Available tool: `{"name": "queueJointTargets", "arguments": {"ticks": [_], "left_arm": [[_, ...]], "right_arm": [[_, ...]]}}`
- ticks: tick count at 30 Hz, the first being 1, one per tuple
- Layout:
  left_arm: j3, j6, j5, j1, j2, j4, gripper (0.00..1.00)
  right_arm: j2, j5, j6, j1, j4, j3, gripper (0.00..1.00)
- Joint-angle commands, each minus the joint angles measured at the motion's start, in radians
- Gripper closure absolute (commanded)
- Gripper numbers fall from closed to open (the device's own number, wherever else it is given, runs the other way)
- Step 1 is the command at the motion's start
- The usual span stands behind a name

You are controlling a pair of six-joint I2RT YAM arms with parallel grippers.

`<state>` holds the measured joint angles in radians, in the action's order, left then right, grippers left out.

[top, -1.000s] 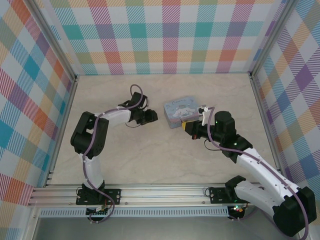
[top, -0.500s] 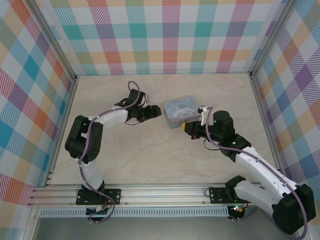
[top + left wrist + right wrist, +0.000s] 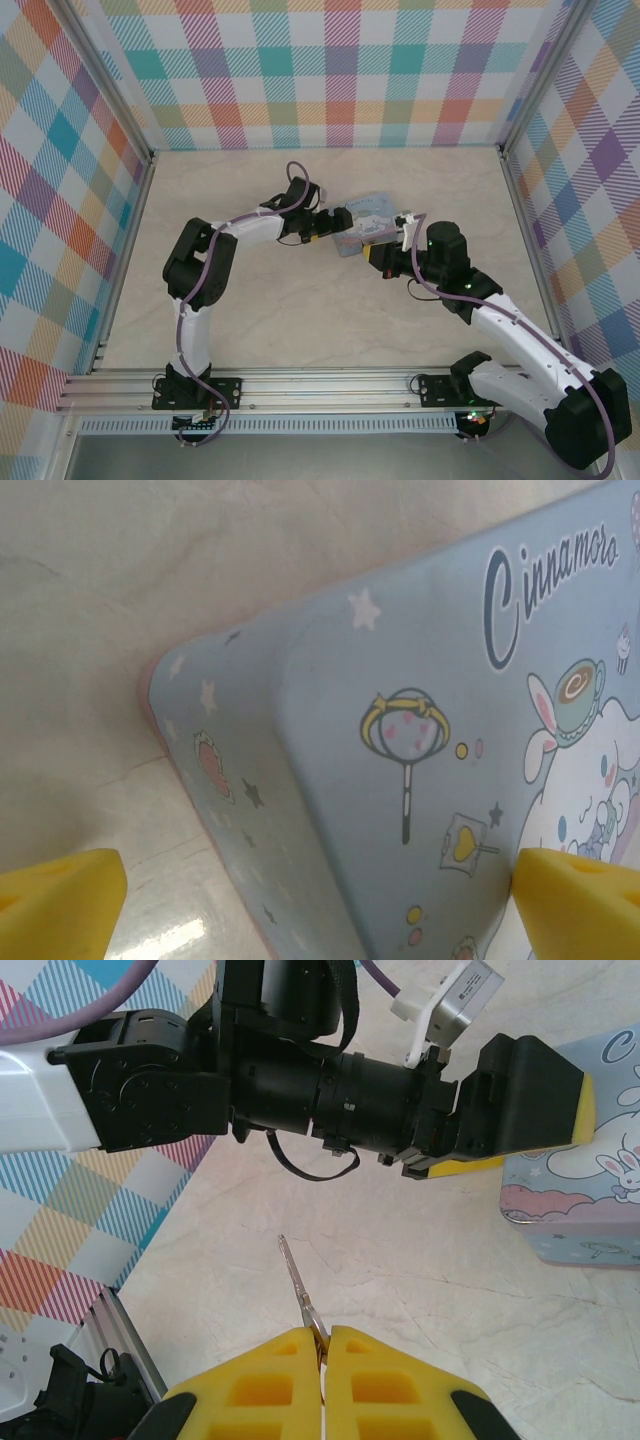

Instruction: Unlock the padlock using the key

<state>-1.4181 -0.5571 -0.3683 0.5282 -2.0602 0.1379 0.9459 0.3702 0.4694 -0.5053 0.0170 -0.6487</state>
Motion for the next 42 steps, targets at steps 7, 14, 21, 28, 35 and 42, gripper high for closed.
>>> {"name": "queueJointTargets", "arguments": {"ticks": [7,14,21,28,35,42], "left_arm": [[0.113,0.064,0.089,-0.028,0.060,0.097,0.10],[0.225,0.109,0.111,-0.086,0.123,0.122,0.12],[0.209,0.131,0.079,-0.103,0.149,0.121,0.12],[0.177,0.148,0.086,-0.120,0.161,0.169,0.12],[0.167,0.148,0.050,-0.125,0.173,0.154,0.12],[0.127,0.139,-0.010,-0.125,0.181,0.149,0.10]], "right_arm": [[-0.018,-0.019,-0.015,0.001,-0.005,-0.005,0.92],[-0.009,-0.020,-0.016,0.001,-0.008,-0.009,0.93],[0.037,-0.019,0.002,0.035,0.005,-0.045,0.92],[0.184,0.129,0.090,0.233,-0.183,-0.024,0.93],[0.461,0.269,0.173,0.367,-0.454,-0.080,0.93],[0.752,0.341,0.297,0.419,-0.769,-0.168,0.93]]}}
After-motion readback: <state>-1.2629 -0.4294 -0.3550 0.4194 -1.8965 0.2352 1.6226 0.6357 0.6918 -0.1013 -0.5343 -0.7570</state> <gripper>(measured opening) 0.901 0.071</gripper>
